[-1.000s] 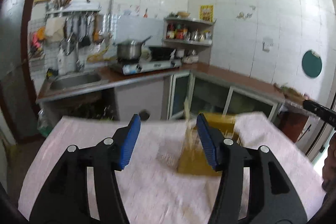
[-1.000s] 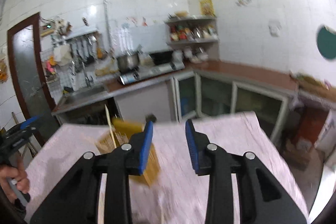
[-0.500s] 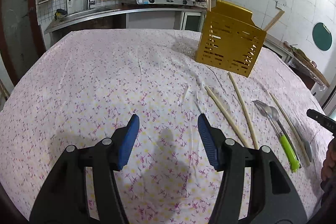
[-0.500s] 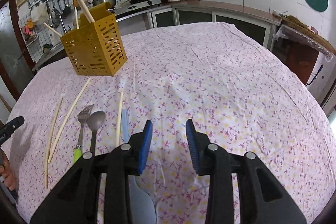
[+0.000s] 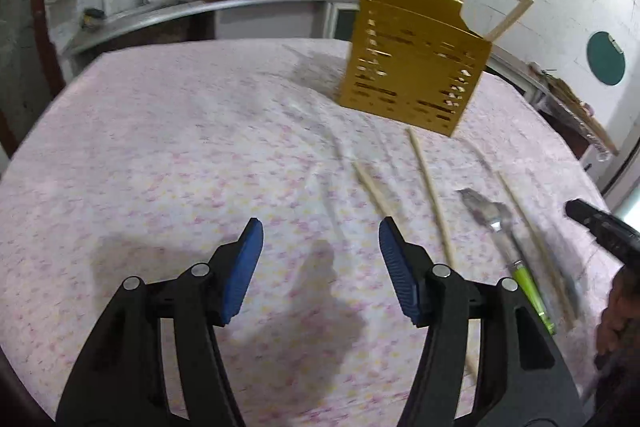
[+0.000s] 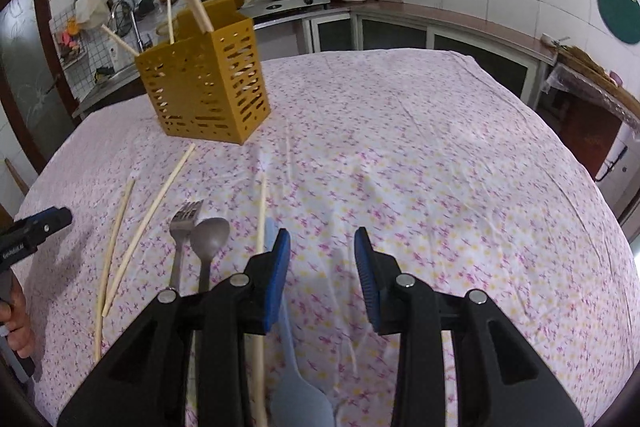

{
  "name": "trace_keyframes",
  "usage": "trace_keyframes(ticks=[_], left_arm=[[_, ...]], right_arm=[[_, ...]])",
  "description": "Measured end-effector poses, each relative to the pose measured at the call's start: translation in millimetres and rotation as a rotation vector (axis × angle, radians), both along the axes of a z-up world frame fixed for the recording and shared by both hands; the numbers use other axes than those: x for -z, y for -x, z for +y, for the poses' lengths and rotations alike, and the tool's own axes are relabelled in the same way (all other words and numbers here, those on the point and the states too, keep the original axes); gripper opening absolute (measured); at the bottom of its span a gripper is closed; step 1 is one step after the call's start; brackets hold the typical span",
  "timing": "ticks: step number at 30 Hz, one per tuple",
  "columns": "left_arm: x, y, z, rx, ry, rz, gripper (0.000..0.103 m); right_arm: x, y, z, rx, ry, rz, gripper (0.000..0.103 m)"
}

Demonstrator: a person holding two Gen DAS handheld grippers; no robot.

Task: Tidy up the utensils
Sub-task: 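Move both grippers back toward the chopsticks on the cloth, then close the left gripper on a chopstick while the right gripper grasps another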

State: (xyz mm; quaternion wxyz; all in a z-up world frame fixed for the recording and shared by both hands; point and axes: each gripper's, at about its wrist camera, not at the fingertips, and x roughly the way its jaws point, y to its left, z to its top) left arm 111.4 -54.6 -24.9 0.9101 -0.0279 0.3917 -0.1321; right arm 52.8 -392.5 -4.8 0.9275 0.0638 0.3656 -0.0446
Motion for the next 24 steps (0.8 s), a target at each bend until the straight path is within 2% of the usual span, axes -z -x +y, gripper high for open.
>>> trace_keyframes(ticks=[7,12,14,21,24], left_arm=[[0,-25,-30,0.020,-0.035,0.038,0.059],[14,-48,-44,0.028,-0.033,0.109,0.057],[19,-53,-49,0.038,-0.049,0.120,0.051],[31,-71,-65,0.050,-0.095,0.148,0.048],[32,-77,-70,0.057,-0.098,0.142,0.036]], right_arm=[[3,-23,18,-0.063,0.027,0.045,0.034],[9,-42,25,-0.085,0.026,0.075,0.034],[10,-48,26,-0.094,0.022,0.084,0.034],[17,-84,40,-0.140,0.021,0.143,0.033],[30,-98,43,-0.143,0.015,0.200,0.032]])
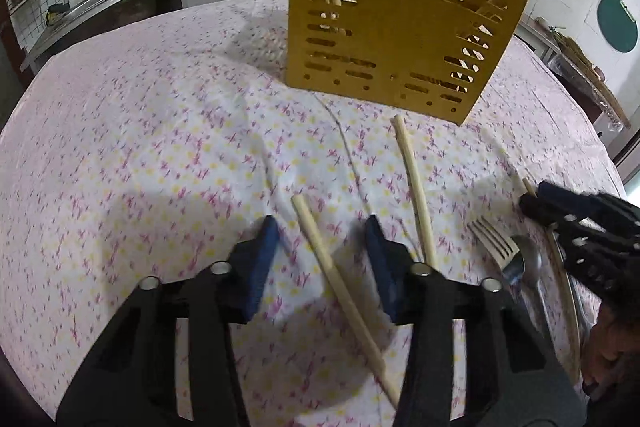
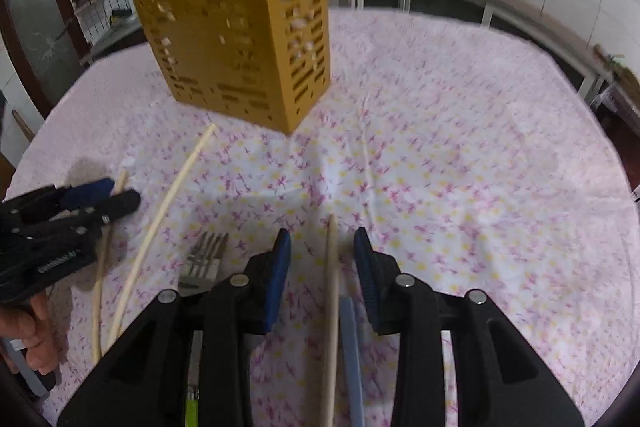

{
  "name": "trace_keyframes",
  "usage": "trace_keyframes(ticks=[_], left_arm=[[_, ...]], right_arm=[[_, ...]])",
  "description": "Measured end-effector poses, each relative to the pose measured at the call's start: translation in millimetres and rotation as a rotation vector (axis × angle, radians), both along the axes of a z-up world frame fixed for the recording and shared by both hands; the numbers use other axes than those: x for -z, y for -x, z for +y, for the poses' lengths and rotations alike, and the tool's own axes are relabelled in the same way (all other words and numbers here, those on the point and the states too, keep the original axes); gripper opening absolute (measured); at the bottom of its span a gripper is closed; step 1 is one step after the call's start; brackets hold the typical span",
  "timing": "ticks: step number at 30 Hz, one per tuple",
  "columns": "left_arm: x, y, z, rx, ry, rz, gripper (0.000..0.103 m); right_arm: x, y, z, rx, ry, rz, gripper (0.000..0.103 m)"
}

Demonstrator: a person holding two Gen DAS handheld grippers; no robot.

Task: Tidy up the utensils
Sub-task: 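Close the left gripper on a chopstick while the right gripper grasps another, then lift both chopsticks and carry them over the yellow holder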

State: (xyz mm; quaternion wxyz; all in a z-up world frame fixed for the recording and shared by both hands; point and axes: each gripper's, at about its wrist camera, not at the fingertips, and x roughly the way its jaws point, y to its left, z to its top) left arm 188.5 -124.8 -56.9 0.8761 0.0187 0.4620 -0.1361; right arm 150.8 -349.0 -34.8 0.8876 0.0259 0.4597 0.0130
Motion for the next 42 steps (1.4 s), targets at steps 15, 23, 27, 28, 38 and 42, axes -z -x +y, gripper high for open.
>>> trace_keyframes(ticks=[15,23,27,28,38,42], left_arm=[[-13,8,4,0.052,0.049,-0.011,0.004],[-35,21,12,0.058,0.048,-0.048,0.004],[-51,22,18,0.051,0.085,-0.071,0.004],[-58,24,20,0.050,0.090,-0.086,0.004],[-111,41,35,0.038,0.148,-0.203,0.004],[-128,52,42,0.031,0.153,-0.254,0.004]], right_arm=[[-11,10,-13,0.004,-0.043,-0.002,0.006],[-38,17,-19,-0.002,-0.080,-0.064,0.006],[-59,22,-16,-0.007,-0.094,-0.114,0.006],[-66,24,-16,-0.009,-0.095,-0.127,0.006],[-118,44,-9,-0.021,-0.094,-0.243,0.006],[-136,54,-4,-0.031,-0.084,-0.278,0.006]])
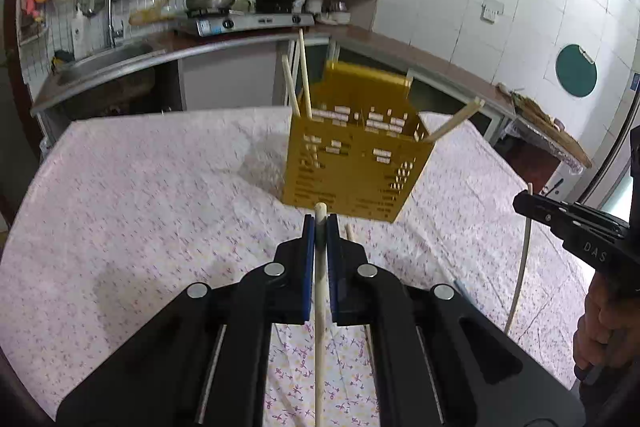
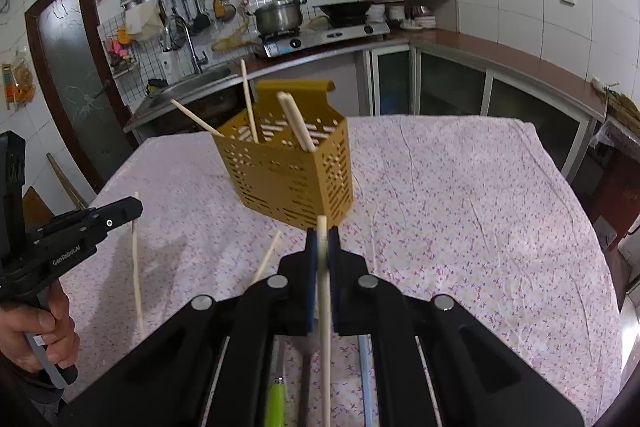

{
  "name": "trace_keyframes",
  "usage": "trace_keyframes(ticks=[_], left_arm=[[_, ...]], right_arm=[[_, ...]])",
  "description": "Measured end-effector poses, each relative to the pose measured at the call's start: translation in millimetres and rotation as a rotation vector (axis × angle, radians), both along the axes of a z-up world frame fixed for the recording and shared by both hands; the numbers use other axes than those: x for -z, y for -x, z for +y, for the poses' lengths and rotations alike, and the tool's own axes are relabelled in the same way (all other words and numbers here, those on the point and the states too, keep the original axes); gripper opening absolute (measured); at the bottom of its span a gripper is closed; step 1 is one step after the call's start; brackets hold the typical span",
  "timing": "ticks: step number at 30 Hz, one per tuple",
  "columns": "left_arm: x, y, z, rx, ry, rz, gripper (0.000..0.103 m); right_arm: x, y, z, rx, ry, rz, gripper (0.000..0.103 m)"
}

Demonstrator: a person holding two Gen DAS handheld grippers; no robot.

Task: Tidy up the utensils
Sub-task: 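Lift both chopsticks and carry them over the yellow holder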

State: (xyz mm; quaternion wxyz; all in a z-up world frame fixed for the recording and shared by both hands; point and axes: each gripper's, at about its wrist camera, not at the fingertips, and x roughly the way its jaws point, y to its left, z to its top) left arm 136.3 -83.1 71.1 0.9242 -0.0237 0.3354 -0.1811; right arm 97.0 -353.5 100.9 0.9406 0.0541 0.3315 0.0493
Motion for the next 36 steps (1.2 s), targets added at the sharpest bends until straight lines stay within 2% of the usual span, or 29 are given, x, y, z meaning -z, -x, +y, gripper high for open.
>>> trace_keyframes(ticks=[14,22,29,36], left_arm=[[-42,28,3,-0.002,-0.002,-0.115,0.004],[-67,22,1,0.004,-0.002,-0.172,0.004],[-114,3,-8,0.025,0.008,-0.251,0.004],[-162,-21,-26,0.031,0.023,-0.355,0.004]], right_arm=[[-45,28,5,-0.009,0.033,-0.102,0.006],[-69,24,6,-0.009,0.046,-0.152,0.006],[-114,11,9,-0.004,0.053,-0.238,0.006],[-162,-9,34,-0.027,0.091,-0.348,0.006]])
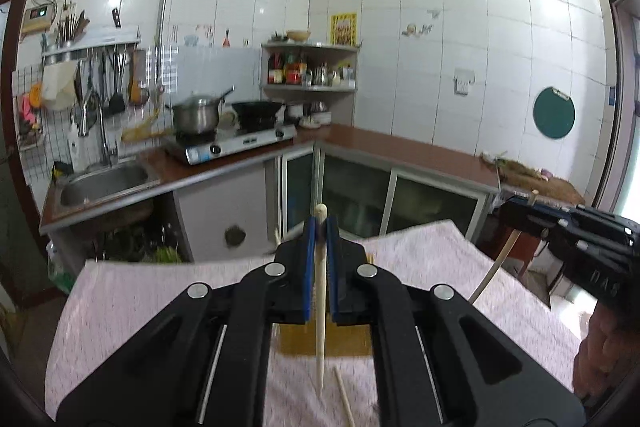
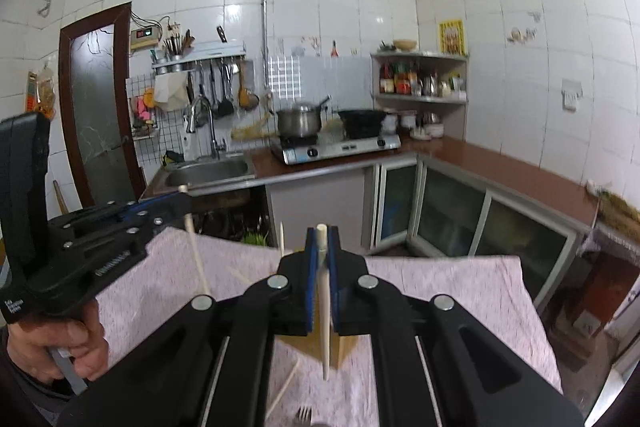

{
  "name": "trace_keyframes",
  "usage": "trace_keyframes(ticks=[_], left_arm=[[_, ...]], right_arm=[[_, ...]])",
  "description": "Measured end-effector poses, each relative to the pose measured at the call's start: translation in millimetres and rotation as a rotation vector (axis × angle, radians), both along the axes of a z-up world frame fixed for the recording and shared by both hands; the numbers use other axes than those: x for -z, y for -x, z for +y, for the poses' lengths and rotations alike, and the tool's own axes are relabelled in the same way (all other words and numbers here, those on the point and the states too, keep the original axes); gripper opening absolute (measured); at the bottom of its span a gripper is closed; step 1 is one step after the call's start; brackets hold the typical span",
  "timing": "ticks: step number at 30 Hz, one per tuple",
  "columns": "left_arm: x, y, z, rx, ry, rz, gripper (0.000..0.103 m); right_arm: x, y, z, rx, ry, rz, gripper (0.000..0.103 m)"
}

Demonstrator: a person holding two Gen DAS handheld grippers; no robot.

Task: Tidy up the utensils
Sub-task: 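Lift both chopsticks and carry them over the yellow holder, then open both grippers to drop the chopsticks into the holder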

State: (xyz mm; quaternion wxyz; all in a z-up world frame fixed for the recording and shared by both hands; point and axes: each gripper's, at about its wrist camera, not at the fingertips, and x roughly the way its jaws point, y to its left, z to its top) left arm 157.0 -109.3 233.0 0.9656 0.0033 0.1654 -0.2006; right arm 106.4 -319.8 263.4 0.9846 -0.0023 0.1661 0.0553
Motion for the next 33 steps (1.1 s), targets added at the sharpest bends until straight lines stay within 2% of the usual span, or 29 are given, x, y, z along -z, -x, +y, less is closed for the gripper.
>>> trace_keyframes(ticks=[7,15,24,29,30,31,32,33], left_arm=[[-16,-37,-14,-0.016,0.010,-0.034,0.004],[-13,-86,-21,-0.015,0.015,-0.039,0.004],[21,-126,-27,-0.019,-0.003,0.016,0.004],[38,-132,-25,-0.027,-0.011,0.051,0.005],[39,-132,-23,-0.027,-0.006,0.055,0.007],[39,-131,-21,-0.030,0.000,0.056,0.015],[38,-129,-19,-0.033,0.006,0.053,0.019],[37,-127,-17,-0.033,0.008,0.052,0.019]], right_arm=[[-19,-35,13,0.000,0.006,-0.032,0.005],[-11,-78,3,0.017,-0.020,-0.016,0.006],[20,-118,-2,0.029,-0.028,0.032,0.006],[32,-122,-2,0.029,-0.035,0.057,0.007],[32,-121,-2,0.030,-0.033,0.056,0.007],[31,-119,-2,0.029,-0.033,0.055,0.007],[30,-118,-2,0.028,-0.033,0.054,0.007],[28,-115,-2,0.030,-0.030,0.049,0.007]])
